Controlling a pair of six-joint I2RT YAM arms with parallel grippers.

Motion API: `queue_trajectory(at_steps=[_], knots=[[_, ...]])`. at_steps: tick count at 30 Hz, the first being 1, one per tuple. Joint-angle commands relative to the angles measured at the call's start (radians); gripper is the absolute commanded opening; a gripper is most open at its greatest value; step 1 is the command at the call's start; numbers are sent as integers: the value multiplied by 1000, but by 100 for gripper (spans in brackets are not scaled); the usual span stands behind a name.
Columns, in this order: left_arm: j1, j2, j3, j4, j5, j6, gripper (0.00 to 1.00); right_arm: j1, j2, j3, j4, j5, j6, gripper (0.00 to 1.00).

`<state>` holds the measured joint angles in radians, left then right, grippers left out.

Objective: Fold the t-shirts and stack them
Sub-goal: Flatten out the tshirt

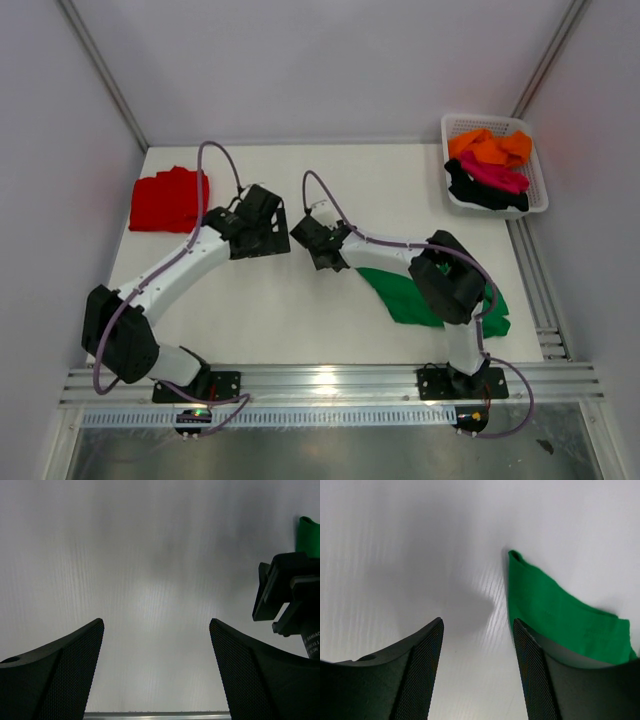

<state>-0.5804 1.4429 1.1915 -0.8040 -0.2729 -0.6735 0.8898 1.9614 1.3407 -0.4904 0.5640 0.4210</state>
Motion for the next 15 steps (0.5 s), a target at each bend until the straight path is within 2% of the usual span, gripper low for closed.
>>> queue_trajectory(at_steps=[1,7,15], knots=[[-2,-58,31,-34,-34,2,89,-34,37,86,26,121,-28,63],[-2,-108,80,-78,-61,12,89,-95,125,189,-69,174,18,62],[-2,-131,151,-113,-92,18,89,-114,145,198,-80,145,19,62]])
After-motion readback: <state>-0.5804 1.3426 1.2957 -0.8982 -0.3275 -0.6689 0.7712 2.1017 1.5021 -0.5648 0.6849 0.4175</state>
